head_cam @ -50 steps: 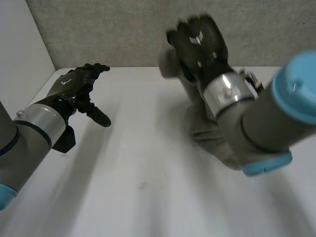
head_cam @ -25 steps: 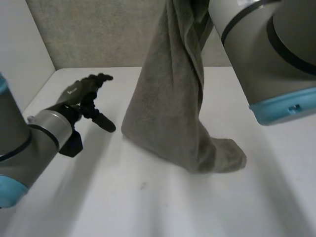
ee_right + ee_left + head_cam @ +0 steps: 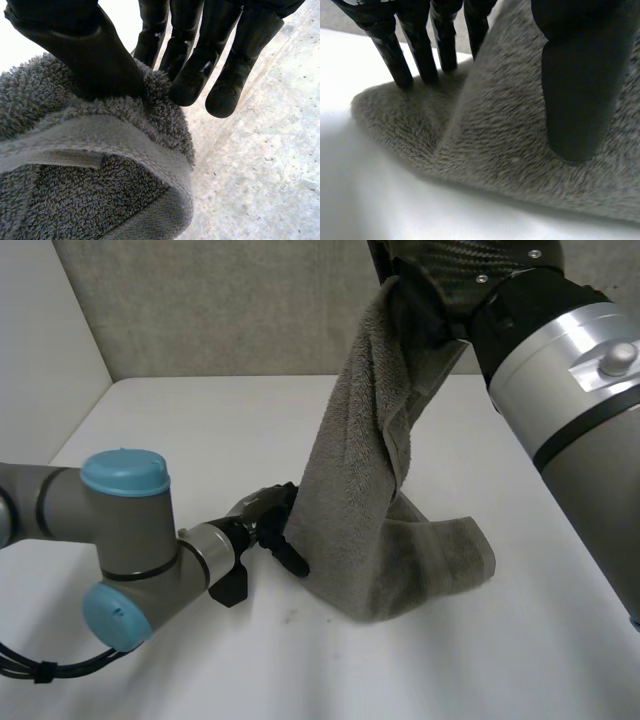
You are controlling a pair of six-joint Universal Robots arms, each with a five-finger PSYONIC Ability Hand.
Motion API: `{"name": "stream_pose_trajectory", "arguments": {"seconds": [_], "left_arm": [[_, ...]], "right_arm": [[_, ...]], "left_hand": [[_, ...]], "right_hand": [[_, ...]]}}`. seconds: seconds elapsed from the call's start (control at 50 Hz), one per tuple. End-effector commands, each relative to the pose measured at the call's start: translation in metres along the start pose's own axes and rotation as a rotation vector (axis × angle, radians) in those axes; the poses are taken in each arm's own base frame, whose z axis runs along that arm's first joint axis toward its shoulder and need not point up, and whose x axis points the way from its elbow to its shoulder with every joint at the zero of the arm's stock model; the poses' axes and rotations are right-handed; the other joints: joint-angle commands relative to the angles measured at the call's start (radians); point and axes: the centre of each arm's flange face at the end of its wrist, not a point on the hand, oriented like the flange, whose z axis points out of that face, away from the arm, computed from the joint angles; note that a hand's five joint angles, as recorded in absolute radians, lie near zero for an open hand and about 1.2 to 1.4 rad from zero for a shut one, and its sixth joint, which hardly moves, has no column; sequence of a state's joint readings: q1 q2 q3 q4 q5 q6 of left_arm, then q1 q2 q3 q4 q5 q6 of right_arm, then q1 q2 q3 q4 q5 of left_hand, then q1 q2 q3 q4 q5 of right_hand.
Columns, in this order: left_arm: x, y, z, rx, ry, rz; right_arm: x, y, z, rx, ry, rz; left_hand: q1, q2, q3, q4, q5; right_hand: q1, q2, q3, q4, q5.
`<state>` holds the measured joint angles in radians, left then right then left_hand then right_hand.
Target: Fold the towel.
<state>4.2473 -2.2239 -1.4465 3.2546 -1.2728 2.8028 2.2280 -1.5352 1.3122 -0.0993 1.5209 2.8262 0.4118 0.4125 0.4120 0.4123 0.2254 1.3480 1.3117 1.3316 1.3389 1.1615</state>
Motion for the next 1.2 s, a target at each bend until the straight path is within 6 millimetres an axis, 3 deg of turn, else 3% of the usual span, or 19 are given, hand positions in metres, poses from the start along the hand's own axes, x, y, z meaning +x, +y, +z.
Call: {"name": "stream_pose_trajectory", "arguments": {"seconds": [0.02, 0.04, 0.14, 0.18, 0.2, 0.24, 0.28, 0.3, 0.34, 0.44, 0.5, 0.56, 0.66, 0.76, 0.88, 1.06, 1.1, 1.12, 1.2], "left_arm": [[-0.011, 0.010, 0.013, 0.003, -0.084, 0.002], [-0.012, 0.011, 0.013, 0.007, -0.104, 0.010], [-0.009, -0.011, 0.003, 0.084, -0.176, 0.029], [0.007, -0.055, -0.020, 0.223, -0.182, 0.048], [0.007, -0.055, -0.020, 0.224, -0.182, 0.048], [0.014, -0.078, -0.035, 0.297, -0.179, 0.056], [0.032, -0.124, -0.066, 0.448, -0.148, 0.088], [0.033, -0.124, -0.066, 0.449, -0.147, 0.089], [0.051, -0.169, -0.103, 0.612, -0.129, 0.159], [0.075, -0.201, -0.142, 0.741, -0.132, 0.305], [0.080, -0.195, -0.149, 0.718, -0.151, 0.375], [0.080, -0.183, -0.148, 0.662, -0.161, 0.392], [0.062, -0.119, -0.140, 0.362, -0.220, 0.416], [0.048, -0.082, -0.134, 0.196, -0.250, 0.434], [0.034, -0.062, -0.111, 0.096, -0.260, 0.460], [0.025, -0.089, -0.052, 0.222, -0.248, 0.479], [0.029, -0.121, -0.030, 0.378, -0.232, 0.499], [0.029, -0.121, -0.030, 0.379, -0.232, 0.499], [0.048, -0.192, -0.028, 0.699, -0.221, 0.520]], "right_arm": [[0.009, -0.001, -0.006, -0.002, 0.029, -0.010], [0.014, -0.002, -0.006, -0.001, 0.041, -0.014], [0.029, 0.010, -0.004, -0.032, 0.081, -0.030], [0.039, 0.021, -0.003, -0.066, 0.104, -0.042], [0.039, 0.021, -0.003, -0.066, 0.104, -0.042], [0.042, 0.027, -0.003, -0.084, 0.099, -0.048], [0.043, 0.040, -0.005, -0.112, 0.069, -0.050], [0.043, 0.040, -0.005, -0.113, 0.068, -0.050], [0.047, 0.053, -0.007, -0.138, 0.048, -0.051], [0.052, 0.068, -0.010, -0.172, 0.036, -0.047], [0.053, 0.082, -0.013, -0.204, 0.039, -0.041], [0.052, 0.091, -0.016, -0.229, 0.038, -0.037], [0.050, 0.118, -0.030, -0.336, 0.030, -0.021], [0.046, 0.139, -0.038, -0.413, 0.016, -0.001], [0.033, 0.172, -0.039, -0.489, -0.065, -0.002], [0.032, 0.211, -0.008, -0.437, -0.080, -0.101], [0.043, 0.212, 0.021, -0.301, -0.028, -0.153], [0.043, 0.212, 0.021, -0.300, -0.027, -0.154], [0.065, 0.180, 0.063, 0.025, 0.085, -0.235]], "left_hand": [[0.691, 0.691, 0.691, 0.691, 0.703], [0.982, 0.981, 0.981, 0.981, 0.993], [0.984, 0.984, 0.984, 0.984, 0.996], [0.984, 0.984, 0.984, 0.984, 0.996], [0.984, 0.984, 0.984, 0.984, 0.996], [0.984, 0.984, 0.984, 0.984, 0.996], [0.984, 0.984, 0.984, 0.984, 0.996], [0.984, 0.984, 0.984, 0.984, 0.996], [0.984, 0.984, 0.984, 0.984, 0.996], [0.984, 0.984, 0.984, 0.984, 0.996], [0.984, 0.984, 0.984, 0.984, 0.996], [0.984, 0.984, 0.984, 0.984, 0.996], [0.984, 0.984, 0.984, 0.984, 0.996], [0.984, 0.984, 0.984, 0.984, 0.996], [0.984, 0.984, 0.984, 0.984, 0.996], [0.984, 0.984, 0.984, 0.984, 0.996], [0.984, 0.984, 0.984, 0.984, 0.996], [0.984, 0.984, 0.984, 0.984, 0.996], [0.984, 0.984, 0.984, 0.984, 0.996]], "right_hand": [[0.048, 0.085, 0.065, 0.057, 0.060], [0.048, 0.085, 0.065, 0.057, 0.060], [0.048, 0.085, 0.065, 0.057, 0.060], [0.048, 0.085, 0.065, 0.057, 0.060], [0.048, 0.085, 0.065, 0.057, 0.060], [0.048, 0.085, 0.065, 0.057, 0.060], [0.048, 0.085, 0.065, 0.057, 0.060], [0.048, 0.085, 0.065, 0.057, 0.060], [0.048, 0.085, 0.065, 0.057, 0.060], [0.048, 0.085, 0.065, 0.057, 0.060], [0.048, 0.085, 0.065, 0.057, 0.060], [0.048, 0.085, 0.065, 0.057, 0.060], [0.048, 0.085, 0.065, 0.057, 0.060], [0.048, 0.085, 0.065, 0.057, 0.060], [0.048, 0.085, 0.065, 0.057, 0.060], [0.048, 0.085, 0.065, 0.057, 0.060], [0.048, 0.085, 0.065, 0.057, 0.060], [0.048, 0.085, 0.065, 0.057, 0.060], [0.048, 0.085, 0.065, 0.057, 0.060]]}}
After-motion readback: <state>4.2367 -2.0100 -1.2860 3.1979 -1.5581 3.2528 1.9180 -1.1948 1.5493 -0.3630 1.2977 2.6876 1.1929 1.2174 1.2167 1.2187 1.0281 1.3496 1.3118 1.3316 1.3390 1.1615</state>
